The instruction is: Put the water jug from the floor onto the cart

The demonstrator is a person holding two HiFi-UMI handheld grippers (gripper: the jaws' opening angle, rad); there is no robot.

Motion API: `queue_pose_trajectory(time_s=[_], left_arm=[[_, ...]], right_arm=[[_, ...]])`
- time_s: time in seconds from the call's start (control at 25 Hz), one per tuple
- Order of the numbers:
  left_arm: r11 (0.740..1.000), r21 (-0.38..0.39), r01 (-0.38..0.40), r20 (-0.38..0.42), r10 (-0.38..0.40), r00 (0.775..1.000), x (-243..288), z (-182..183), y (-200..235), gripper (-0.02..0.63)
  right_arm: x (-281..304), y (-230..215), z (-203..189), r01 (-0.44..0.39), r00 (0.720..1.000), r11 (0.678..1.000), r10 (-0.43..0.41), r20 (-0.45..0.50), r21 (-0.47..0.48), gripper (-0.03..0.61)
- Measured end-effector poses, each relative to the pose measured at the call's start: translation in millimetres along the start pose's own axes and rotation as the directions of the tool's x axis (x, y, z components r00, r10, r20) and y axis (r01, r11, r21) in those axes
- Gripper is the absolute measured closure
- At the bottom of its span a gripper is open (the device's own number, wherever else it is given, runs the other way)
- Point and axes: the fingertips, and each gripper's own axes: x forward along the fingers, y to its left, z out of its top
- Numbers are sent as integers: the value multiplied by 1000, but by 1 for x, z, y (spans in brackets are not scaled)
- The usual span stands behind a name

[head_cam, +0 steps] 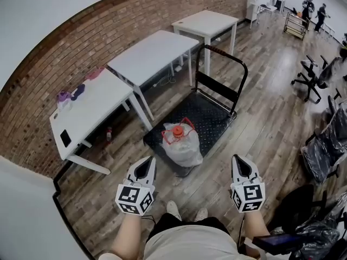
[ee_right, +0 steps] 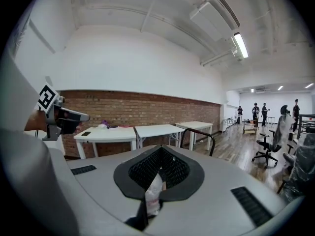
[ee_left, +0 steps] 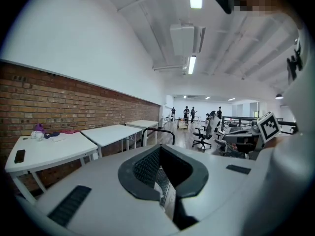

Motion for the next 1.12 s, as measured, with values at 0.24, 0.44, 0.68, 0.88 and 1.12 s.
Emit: queue_pose_trajectory(time_s=[0.24,0.44,0.68,0.88,1.12], left_arm=[[1000,7,10,31,-10,999,-22,2,-1,614],[1000,-6,-29,62,30,998,-55,8,31,614],[996,-54,-70,85,75,994,-88,1,90,614],[998,-50,-48,101,52,994,-86,6,99,614],[998,-59,-31,109,37,993,-79,7,112,614]], right_arm=[[-13,14,8,4,1000,1000,-4,11,-22,577],[-5,49,32,-18,999,999,19,32,-43,577],[10,111,48,-47,998,995,50,41,-84,577],[16,120,56,-33,999,995,37,40,-91,577],[25,128,63,-22,999,994,27,44,-108,577]])
